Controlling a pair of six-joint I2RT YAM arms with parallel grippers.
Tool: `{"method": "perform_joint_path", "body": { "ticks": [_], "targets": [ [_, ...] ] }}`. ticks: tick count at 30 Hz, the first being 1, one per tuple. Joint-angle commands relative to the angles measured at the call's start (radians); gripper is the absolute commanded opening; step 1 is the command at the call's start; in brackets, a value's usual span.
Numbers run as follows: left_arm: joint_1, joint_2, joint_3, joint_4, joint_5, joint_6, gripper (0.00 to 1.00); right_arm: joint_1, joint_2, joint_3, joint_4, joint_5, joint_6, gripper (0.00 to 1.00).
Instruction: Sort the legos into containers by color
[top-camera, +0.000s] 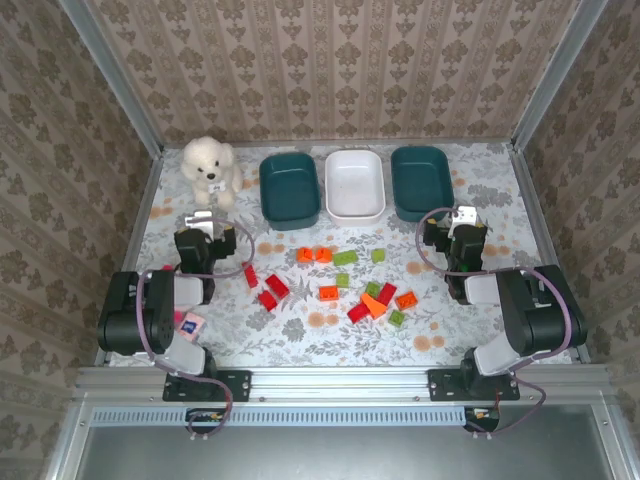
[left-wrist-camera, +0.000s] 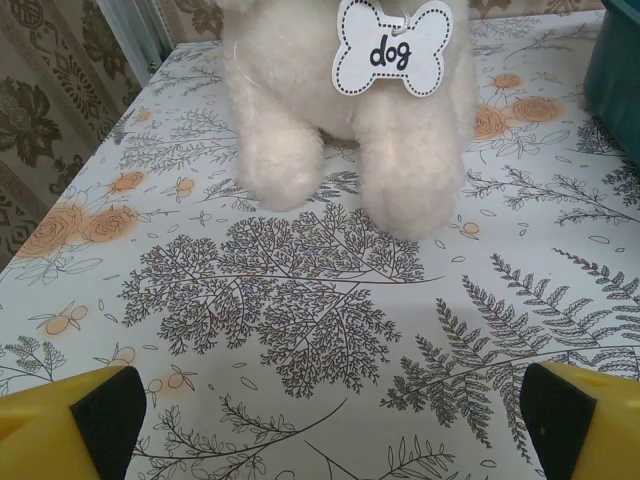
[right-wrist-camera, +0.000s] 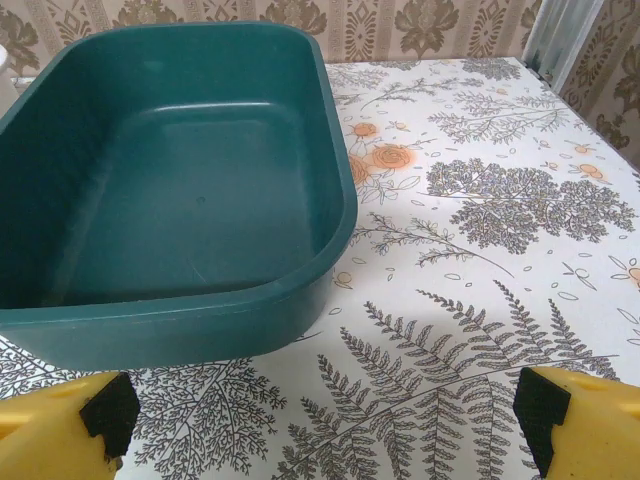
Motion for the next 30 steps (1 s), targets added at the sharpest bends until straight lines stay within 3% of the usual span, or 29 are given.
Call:
{"method": "perform_joint_path", "body": {
  "ticks": [1,23,30],
  "targets": [
    [0.000,0.003,0.022,0.020,0.005,0.013,1.00,0.000,0.004,0.012,0.026,-0.009,0.003,1.00],
    [-0.003,-0.010,0.012,0.035,-0.001,0.018,1.00,0.000,0.000,0.007,0.033,-0.007,0.002,1.00],
    [-0.226,-0.428,0.036,-0.260,-0.328,0.066,1.00,0.051,-0.408,0.141,-0.398,0.145,0.025,1.00]
  ]
}}
